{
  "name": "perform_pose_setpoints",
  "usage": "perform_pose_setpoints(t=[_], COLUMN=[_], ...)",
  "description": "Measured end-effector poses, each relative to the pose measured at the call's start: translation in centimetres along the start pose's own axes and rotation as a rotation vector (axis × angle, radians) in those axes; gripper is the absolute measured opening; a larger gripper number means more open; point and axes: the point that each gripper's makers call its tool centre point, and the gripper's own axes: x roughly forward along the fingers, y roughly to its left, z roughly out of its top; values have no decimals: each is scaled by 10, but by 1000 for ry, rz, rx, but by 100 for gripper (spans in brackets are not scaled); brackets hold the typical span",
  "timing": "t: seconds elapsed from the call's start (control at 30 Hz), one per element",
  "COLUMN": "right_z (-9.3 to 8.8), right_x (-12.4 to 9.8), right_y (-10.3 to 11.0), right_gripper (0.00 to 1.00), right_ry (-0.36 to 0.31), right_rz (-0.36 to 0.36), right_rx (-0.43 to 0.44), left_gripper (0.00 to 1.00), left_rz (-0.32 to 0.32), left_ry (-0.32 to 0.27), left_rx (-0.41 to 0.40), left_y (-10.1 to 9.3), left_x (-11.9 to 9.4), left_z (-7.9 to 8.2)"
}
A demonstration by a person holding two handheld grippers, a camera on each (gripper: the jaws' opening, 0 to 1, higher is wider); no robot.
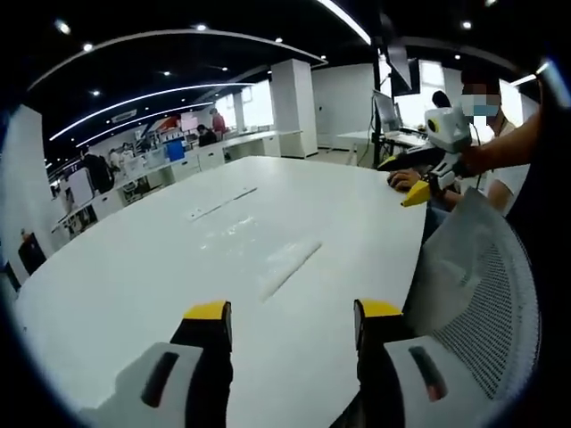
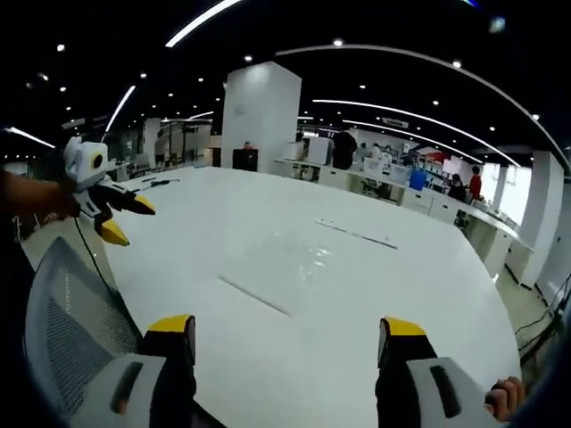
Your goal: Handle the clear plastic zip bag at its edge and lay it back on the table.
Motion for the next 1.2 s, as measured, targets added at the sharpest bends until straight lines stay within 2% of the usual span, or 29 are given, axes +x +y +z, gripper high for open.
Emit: perform_pose_setpoints(t=[0.2, 0.37, 0.5, 0.8, 0.93, 1.2], right_z=[-17, -24, -26, -27, -29, -30], right_x=[-11, -17, -18, -21, -19, -16], right_y=[8, 16, 16, 20, 22, 26], right_gripper=[93, 95, 100, 100, 100, 100], right_ry=[-6, -10, -14, -21, -15, -16], right_rz=[20, 26, 19, 28, 31, 45], right_rx=[9, 10, 11, 19, 23, 15], left_gripper=[63, 68, 72, 84, 86, 98], left_rz=[-5, 8, 10, 15, 26, 37], left_ry=[-1, -15, -26, -30, -32, -46], left_rx=[-7, -5, -28, -48, -48, -59], left_y=[-7, -15, -17, -17, -15, -14], left_x=[-2, -6, -10, -12, -12, -13], left_z=[-11, -11, -11, -10, -9, -7])
